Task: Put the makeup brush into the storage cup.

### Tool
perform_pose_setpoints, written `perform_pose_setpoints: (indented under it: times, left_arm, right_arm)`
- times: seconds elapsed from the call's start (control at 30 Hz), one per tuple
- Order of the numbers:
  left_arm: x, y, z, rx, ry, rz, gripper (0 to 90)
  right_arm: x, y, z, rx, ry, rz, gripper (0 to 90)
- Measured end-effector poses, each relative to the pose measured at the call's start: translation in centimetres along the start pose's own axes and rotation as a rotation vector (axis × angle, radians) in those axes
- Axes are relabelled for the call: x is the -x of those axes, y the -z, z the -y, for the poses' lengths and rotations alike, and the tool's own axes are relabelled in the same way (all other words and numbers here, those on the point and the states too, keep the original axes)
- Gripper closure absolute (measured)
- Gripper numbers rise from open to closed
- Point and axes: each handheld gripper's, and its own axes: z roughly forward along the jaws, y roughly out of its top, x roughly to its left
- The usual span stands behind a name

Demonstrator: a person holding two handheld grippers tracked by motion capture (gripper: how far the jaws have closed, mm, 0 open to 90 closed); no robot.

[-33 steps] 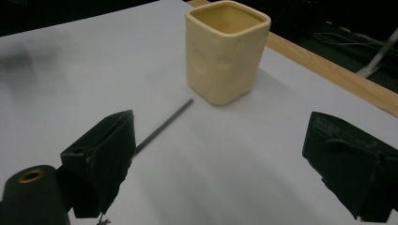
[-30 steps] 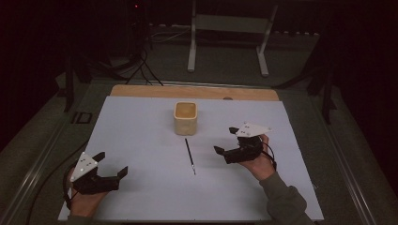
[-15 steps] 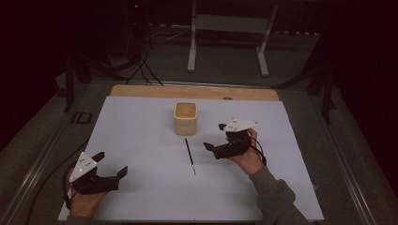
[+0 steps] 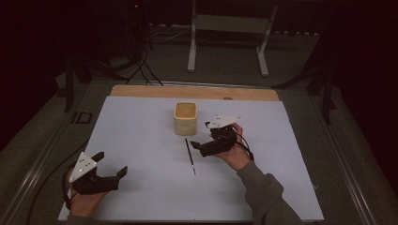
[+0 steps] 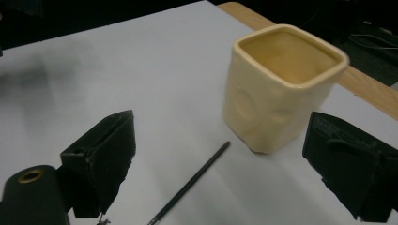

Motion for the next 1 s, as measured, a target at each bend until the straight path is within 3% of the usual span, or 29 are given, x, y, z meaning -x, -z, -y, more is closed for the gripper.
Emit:
perform_pose_setpoints:
  times: [0.47, 0.57, 0.7, 0.8, 1.0]
  left_arm:
    - [0.0, 0.0, 0.0, 0.002, 0.001, 0.002, 1.1]
    - [0.0, 0.0, 0.0, 0.000, -0.001, 0.002, 1.1]
    - [0.0, 0.0, 0.0, -0.001, -0.002, 0.003, 1.1]
    - [0.0, 0.0, 0.0, -0.001, -0.002, 0.005, 1.1]
    - [0.0, 0.0, 0.0, -0.004, -0.003, 0.007, 1.1]
  right_arm:
    - [-1.1, -1.8, -1.5, -0.120, 0.047, -0.005, 9.8]
    - [-0.9, -2.0, -1.9, -0.189, 0.050, -0.006, 9.8]
    - [-0.9, -2.0, -2.2, -0.232, 0.054, -0.007, 9.8]
    - [-1.0, -2.4, -2.6, -0.314, 0.080, -0.015, 9.8]
    - [-1.2, -2.7, -3.1, -0.388, 0.122, -0.014, 9.8]
